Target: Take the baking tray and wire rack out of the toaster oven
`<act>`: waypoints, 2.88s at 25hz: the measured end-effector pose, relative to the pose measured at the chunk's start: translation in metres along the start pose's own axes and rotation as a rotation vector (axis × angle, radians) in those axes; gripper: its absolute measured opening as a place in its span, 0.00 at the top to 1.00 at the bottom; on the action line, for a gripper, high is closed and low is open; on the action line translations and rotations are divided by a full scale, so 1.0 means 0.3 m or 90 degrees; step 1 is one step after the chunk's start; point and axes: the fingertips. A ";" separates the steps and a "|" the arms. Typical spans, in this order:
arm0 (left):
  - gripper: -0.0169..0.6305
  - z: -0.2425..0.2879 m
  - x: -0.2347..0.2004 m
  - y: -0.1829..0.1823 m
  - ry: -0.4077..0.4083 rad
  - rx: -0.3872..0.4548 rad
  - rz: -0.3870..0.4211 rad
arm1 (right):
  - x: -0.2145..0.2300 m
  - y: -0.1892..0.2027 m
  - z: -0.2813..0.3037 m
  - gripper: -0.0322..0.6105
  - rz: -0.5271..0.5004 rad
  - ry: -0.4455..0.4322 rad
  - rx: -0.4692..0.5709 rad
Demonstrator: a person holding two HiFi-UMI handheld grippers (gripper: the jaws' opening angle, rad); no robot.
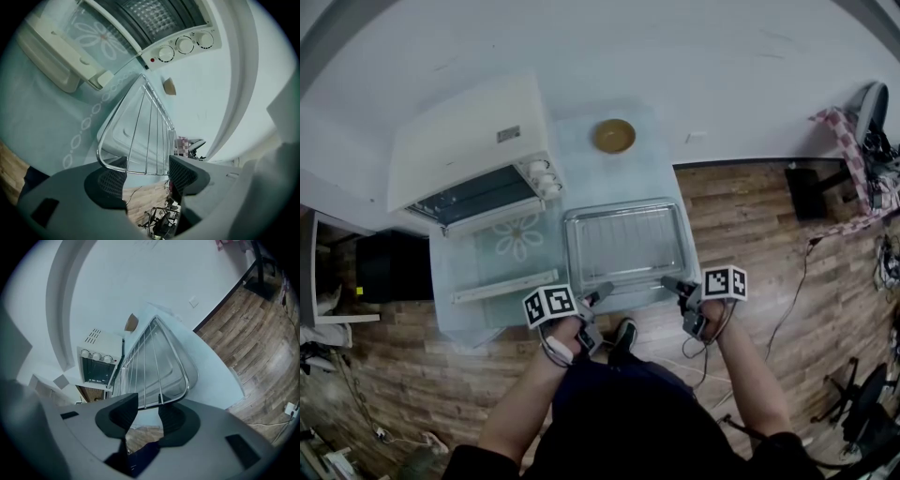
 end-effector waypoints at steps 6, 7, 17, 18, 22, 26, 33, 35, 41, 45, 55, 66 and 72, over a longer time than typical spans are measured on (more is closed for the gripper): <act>0.51 -0.003 -0.013 0.007 0.004 -0.005 -0.023 | -0.016 0.017 0.004 0.49 -0.002 -0.004 -0.016; 0.50 0.001 -0.015 0.016 0.010 -0.010 -0.038 | -0.009 0.020 0.002 0.48 -0.004 0.003 -0.016; 0.50 0.017 -0.051 0.035 0.032 -0.017 -0.076 | -0.007 0.066 0.018 0.39 -0.078 0.049 -0.073; 0.50 0.015 -0.045 0.046 0.035 -0.024 -0.070 | -0.011 0.073 0.018 0.39 -0.077 0.046 -0.074; 0.50 -0.018 0.008 0.114 0.065 -0.047 -0.019 | -0.090 0.116 0.027 0.45 -0.090 -0.002 -0.071; 0.54 -0.118 0.194 0.157 0.181 -0.039 0.118 | -0.326 0.140 0.039 0.70 -0.146 -0.154 -0.061; 0.93 -0.368 0.407 -0.050 0.221 0.163 0.296 | -0.682 0.028 0.036 0.93 -0.370 -0.174 0.019; 0.95 -0.459 0.446 -0.118 0.231 0.220 0.315 | -0.787 -0.024 0.026 0.94 -0.429 -0.177 0.073; 0.96 -0.710 0.452 -0.309 0.142 0.384 0.412 | -1.080 -0.099 0.029 0.95 -0.588 -0.196 0.199; 0.96 -0.875 0.456 -0.412 0.030 0.503 0.543 | -1.213 -0.130 0.054 0.94 -0.715 -0.132 0.277; 0.96 -1.184 0.467 -0.585 -0.070 0.688 0.690 | -1.441 -0.102 0.148 0.94 -0.882 -0.045 0.372; 0.96 -1.318 0.422 -0.639 0.000 0.711 0.642 | -1.512 -0.065 0.197 0.95 -0.926 0.033 0.416; 0.96 -1.327 0.350 -0.687 -0.001 0.705 0.617 | -1.526 -0.071 0.211 0.94 -0.936 0.047 0.428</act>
Point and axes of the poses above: the fingertips, and each gripper's own axes: z forward along the fingers, x to its right, y out of its underside, and after that the axes turned 11 degrees about -y, right-handed
